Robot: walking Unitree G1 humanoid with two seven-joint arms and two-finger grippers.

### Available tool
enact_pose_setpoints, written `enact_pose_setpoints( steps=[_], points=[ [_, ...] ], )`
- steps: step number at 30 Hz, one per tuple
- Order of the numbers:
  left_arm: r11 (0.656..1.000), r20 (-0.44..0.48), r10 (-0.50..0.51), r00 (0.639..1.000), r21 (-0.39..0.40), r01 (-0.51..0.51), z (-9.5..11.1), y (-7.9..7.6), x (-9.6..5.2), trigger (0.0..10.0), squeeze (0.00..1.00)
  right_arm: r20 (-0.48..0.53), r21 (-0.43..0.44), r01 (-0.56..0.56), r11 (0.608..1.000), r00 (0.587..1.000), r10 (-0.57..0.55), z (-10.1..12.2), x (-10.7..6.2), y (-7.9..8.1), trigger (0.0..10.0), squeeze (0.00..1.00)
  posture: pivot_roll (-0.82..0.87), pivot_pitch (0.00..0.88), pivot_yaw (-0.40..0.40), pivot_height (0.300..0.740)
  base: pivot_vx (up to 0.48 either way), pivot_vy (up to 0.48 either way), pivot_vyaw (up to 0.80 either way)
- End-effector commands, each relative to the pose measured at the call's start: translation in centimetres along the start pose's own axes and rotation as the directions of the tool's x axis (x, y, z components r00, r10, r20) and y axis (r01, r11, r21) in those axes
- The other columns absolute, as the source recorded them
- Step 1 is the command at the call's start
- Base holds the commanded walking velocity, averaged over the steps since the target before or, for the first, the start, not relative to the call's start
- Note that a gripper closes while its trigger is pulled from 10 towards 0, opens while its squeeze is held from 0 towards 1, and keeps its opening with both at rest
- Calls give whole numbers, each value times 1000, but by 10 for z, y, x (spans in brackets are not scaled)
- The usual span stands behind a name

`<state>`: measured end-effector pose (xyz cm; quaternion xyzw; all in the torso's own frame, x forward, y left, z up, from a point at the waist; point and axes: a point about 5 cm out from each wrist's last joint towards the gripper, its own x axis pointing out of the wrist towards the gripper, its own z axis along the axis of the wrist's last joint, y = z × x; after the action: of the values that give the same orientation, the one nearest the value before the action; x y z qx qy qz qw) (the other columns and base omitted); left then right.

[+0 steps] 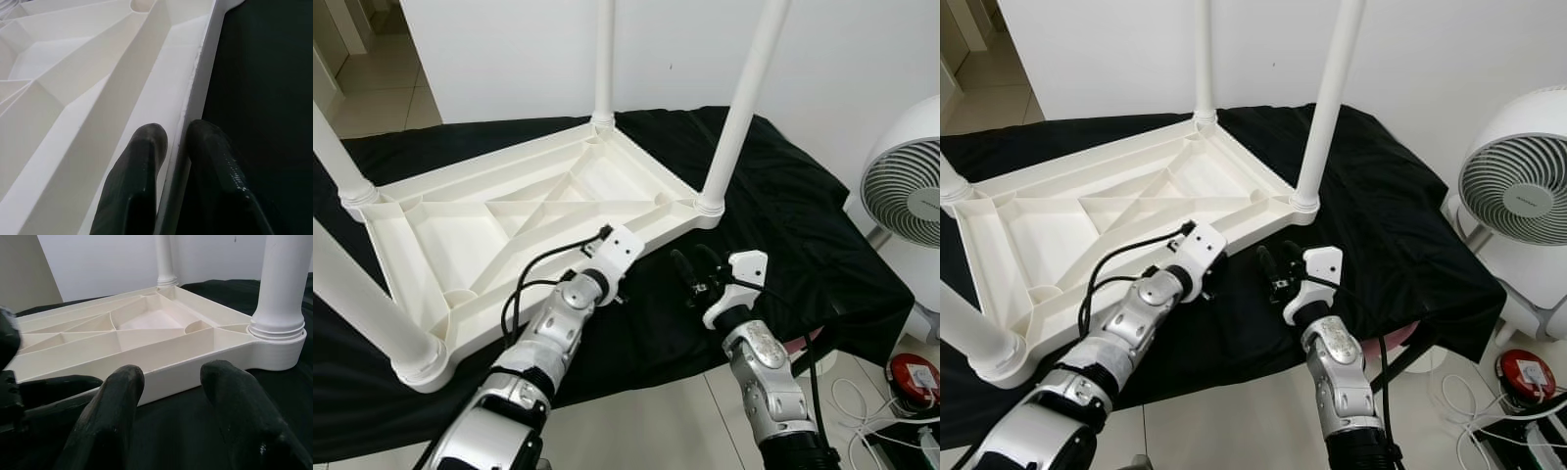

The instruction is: Building children table

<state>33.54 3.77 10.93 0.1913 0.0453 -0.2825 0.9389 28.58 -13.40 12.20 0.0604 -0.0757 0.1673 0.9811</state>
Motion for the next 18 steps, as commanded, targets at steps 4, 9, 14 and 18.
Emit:
enact_pose_setpoints(
  steps=[4, 9, 14, 18],
  points=[
    [999, 117, -36, 992, -16, 38, 14, 5, -5, 10000, 1000, -7, -4, 9, 1000, 1000, -9, -3, 0, 0, 10000, 0, -14, 10, -2, 740, 0, 0, 0],
    [1000, 151, -22, 988, 3, 22, 19, 8, -9, 10000, 1000, -6, -1, 10, 1000, 1000, -10, -3, 0, 1, 10000, 0, -12, 10, -1, 740, 0, 0, 0],
    [1000, 149, -19, 989, 17, 17, 13, 14, -22, 10000, 0, -7, 0, 16, 1000, 1000, -16, -4, -1, 1, 10000, 0, -13, 12, 3, 740, 0, 0, 0],
    [999, 150, -51, 987, 23, 48, 9, 19, -33, 10000, 0, -8, -1, 17, 1000, 1000, -17, -4, -1, 1, 10000, 0, -8, 14, -1, 740, 0, 0, 0]
  ],
)
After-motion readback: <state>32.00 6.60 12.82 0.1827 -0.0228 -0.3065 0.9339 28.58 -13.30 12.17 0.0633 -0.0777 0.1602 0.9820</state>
